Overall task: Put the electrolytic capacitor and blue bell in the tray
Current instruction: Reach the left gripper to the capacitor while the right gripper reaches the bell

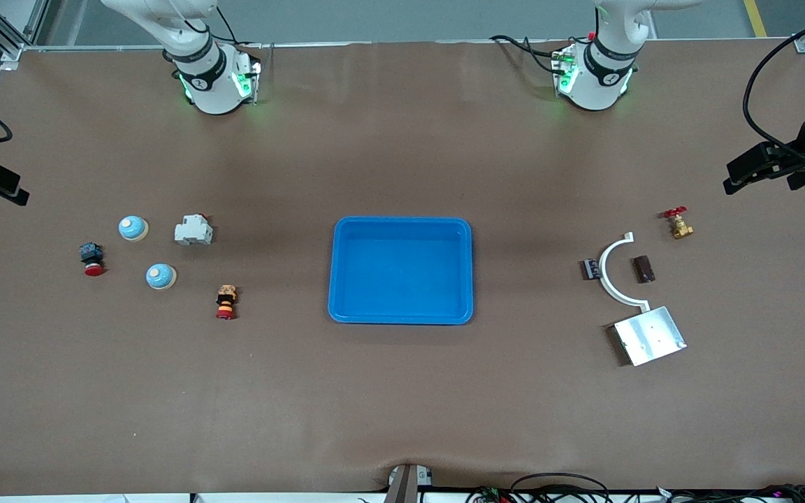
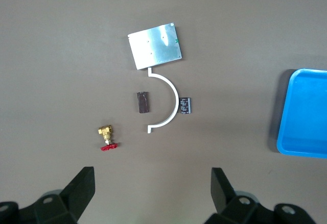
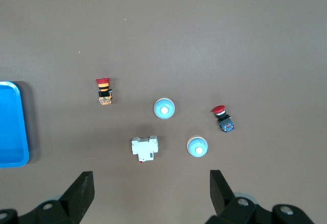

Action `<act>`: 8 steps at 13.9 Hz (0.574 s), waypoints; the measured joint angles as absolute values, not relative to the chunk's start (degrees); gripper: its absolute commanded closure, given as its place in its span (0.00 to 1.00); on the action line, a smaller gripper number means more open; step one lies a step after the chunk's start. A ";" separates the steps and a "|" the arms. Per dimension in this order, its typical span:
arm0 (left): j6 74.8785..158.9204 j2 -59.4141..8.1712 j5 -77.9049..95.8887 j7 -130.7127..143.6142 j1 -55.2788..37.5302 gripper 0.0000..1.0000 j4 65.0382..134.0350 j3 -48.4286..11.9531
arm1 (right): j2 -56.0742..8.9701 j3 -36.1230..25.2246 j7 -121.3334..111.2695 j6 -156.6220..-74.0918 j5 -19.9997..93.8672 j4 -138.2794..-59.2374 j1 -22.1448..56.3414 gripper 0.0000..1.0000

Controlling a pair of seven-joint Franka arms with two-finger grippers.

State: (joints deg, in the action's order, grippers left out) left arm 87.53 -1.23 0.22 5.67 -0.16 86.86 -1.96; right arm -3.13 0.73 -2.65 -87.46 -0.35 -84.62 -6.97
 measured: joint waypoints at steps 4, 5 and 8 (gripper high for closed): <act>87.53 -1.23 0.22 5.67 -0.15 0.00 86.88 -1.94 | -3.05 0.73 -2.65 -87.49 -0.35 -84.49 -6.97 0.00; 87.53 -1.23 0.22 5.67 -0.14 0.00 86.89 -1.93 | -3.05 0.73 -2.65 -87.49 -0.35 -84.47 -6.97 0.00; 87.53 -1.62 0.22 5.68 0.46 0.00 87.14 -1.75 | -3.05 0.71 -2.65 -87.49 -0.34 -84.45 -6.97 0.00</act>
